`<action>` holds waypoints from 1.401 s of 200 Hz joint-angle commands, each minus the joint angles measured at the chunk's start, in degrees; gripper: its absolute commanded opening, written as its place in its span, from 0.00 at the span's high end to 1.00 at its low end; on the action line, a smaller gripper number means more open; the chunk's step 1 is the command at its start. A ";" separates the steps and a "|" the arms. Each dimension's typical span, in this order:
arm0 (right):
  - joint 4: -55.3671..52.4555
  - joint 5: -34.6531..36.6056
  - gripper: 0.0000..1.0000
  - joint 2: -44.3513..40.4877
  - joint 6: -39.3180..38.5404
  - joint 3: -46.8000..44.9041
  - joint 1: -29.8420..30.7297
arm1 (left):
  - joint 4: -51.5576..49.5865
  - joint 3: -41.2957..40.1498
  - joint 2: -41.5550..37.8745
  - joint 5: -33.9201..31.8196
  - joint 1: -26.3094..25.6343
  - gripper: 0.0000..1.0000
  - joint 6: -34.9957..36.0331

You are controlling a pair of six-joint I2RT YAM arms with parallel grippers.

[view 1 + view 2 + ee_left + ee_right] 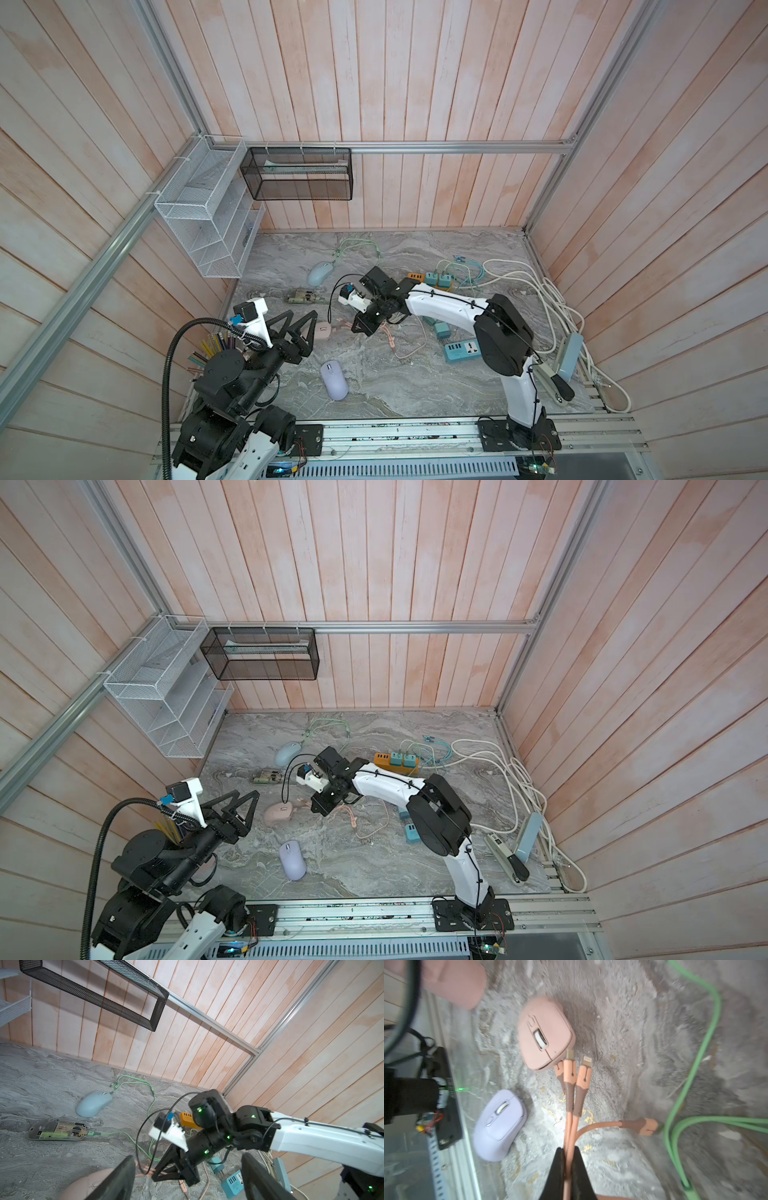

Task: Unplug the wireless mouse
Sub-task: Pick up the power cord at the center of the board.

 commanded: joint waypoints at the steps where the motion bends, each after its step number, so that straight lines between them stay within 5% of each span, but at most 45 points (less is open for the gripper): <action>1: 7.22 -11.27 1.00 -6.88 6.85 -4.98 -2.68 | 1.14 0.35 0.38 1.61 0.22 0.19 1.42; 42: 19.75 -21.24 1.00 -20.35 16.77 -18.29 -8.85 | 7.75 -4.09 0.38 7.97 0.22 0.19 2.95; 91: 30.15 -27.77 1.00 -33.76 26.27 -30.44 -14.69 | 28.47 -17.42 -1.44 24.69 0.22 0.22 4.07; 137: 37.13 -29.45 1.00 -42.97 33.73 -35.81 -16.74 | 41.51 -25.39 1.54 26.89 0.13 0.22 4.56; 176: 39.15 -31.38 1.00 -47.40 38.02 -35.51 -16.81 | 56.22 -27.47 10.38 27.49 -3.70 0.19 4.26; 223: 34.07 -30.98 1.00 -52.48 37.47 -34.67 -17.14 | 63.59 -24.91 23.89 12.22 -24.29 0.19 20.09; 280: 33.30 -33.35 1.00 -55.86 39.76 -34.76 -17.45 | 71.21 -23.26 33.49 7.35 -26.05 0.19 21.48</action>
